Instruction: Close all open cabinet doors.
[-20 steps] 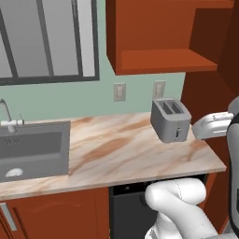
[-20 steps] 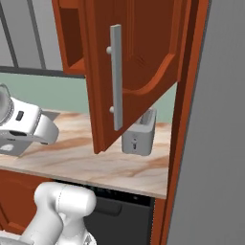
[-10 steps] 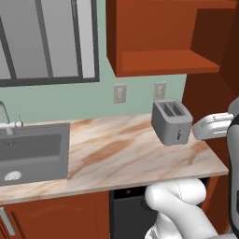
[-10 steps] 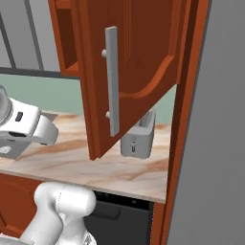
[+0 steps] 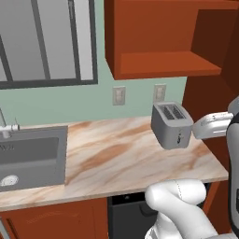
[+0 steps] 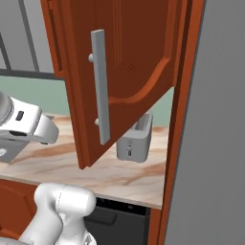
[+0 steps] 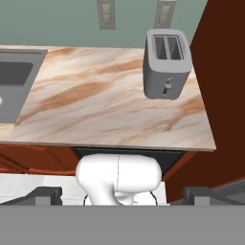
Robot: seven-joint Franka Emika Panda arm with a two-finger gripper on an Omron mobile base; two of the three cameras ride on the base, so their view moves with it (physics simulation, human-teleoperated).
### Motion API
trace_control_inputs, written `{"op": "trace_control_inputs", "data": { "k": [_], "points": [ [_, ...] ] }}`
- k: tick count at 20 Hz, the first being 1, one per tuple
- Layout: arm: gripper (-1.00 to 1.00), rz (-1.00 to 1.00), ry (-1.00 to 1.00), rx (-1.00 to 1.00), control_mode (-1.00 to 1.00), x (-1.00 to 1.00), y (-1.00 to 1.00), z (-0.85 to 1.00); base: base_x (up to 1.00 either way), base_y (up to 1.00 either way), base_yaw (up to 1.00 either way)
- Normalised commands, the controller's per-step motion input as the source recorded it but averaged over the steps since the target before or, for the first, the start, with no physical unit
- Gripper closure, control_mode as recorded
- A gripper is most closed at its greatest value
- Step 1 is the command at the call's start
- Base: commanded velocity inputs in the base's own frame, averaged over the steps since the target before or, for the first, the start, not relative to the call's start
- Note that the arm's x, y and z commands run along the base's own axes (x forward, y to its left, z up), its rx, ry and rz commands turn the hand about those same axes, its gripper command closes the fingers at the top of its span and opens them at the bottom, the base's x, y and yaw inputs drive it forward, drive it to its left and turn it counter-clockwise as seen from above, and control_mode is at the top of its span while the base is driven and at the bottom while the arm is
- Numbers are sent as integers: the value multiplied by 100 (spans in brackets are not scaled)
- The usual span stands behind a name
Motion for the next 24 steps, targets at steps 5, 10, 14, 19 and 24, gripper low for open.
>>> {"op": "trace_control_inputs", "data": {
  "k": [5,10,14,19,24],
  "points": [
    [-100,0,0,0,100,0,0,0,0,-5,-1],
    [-100,0,0,0,100,0,0,0,0,0,-11],
    [-100,0,0,0,100,0,0,0,0,0,-19],
    [-100,0,0,0,100,0,0,0,0,0,-21],
    [-100,0,0,0,100,0,0,0,0,0,-4]
  ]
}}
